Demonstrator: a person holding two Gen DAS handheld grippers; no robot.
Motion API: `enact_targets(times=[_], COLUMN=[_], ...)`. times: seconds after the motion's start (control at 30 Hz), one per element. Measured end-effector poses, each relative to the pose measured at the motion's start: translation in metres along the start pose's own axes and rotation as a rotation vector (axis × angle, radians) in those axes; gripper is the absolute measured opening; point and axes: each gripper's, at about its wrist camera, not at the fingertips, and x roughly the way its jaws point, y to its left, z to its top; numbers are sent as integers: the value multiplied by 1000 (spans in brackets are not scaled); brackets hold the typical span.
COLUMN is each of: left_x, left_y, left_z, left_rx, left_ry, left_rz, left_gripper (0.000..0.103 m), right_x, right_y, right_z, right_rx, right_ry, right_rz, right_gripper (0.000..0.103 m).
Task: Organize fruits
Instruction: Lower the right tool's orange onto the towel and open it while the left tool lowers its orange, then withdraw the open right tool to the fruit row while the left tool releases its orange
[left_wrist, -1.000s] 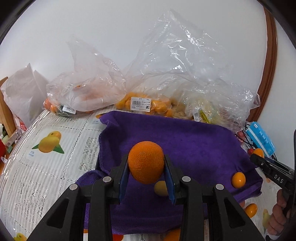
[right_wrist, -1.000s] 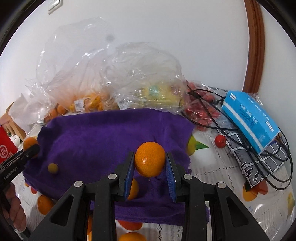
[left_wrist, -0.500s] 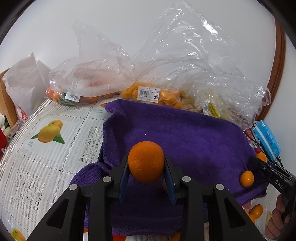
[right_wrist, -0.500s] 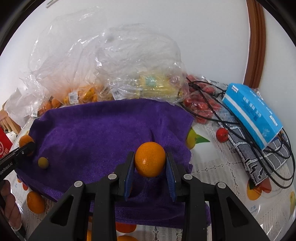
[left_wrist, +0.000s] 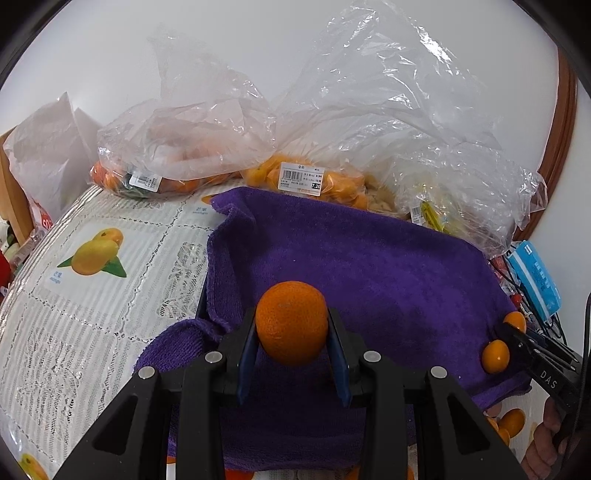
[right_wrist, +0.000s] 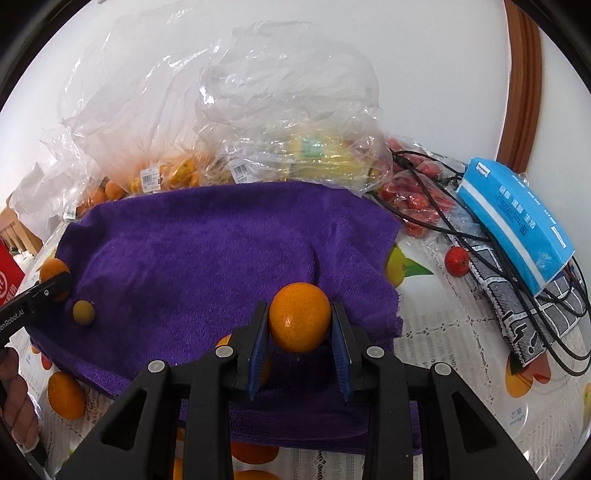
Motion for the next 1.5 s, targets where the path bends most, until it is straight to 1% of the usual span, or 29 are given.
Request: enact_targets(times=[0.23, 0.63, 1.1, 1.17, 1.23, 1.27, 1.43, 1.5], left_x=[1, 4, -2, -6, -11, -13, -18, -20], left_y=[-1, 0, 0, -1, -1, -1, -1, -2], left_z=[0, 0, 1, 1, 2, 2, 2, 1], left_rx=[6, 5, 9, 14, 18, 17, 13, 16], left_ry=[7, 19, 0, -25, -52, -61, -74, -79], left_rz=[1, 1, -19, -18, -17, -19, -27, -30], left_gripper=[33, 33, 34, 35, 41, 43, 45, 47], right_x=[2, 0, -9, -10, -12, -13, -21, -27], right_y=[0, 0, -5, -5, -4, -3, -1, 0], right_z=[-1, -1, 1, 1, 1, 2, 2, 2], right_rx=[3, 6, 32, 31, 29, 28, 26, 29], right_ry=[11, 2, -30, -32, -37, -41, -56, -71], right_rz=[8, 18, 19, 18, 20, 21, 15, 20], right_gripper=[32, 32, 33, 33, 33, 34, 35, 37])
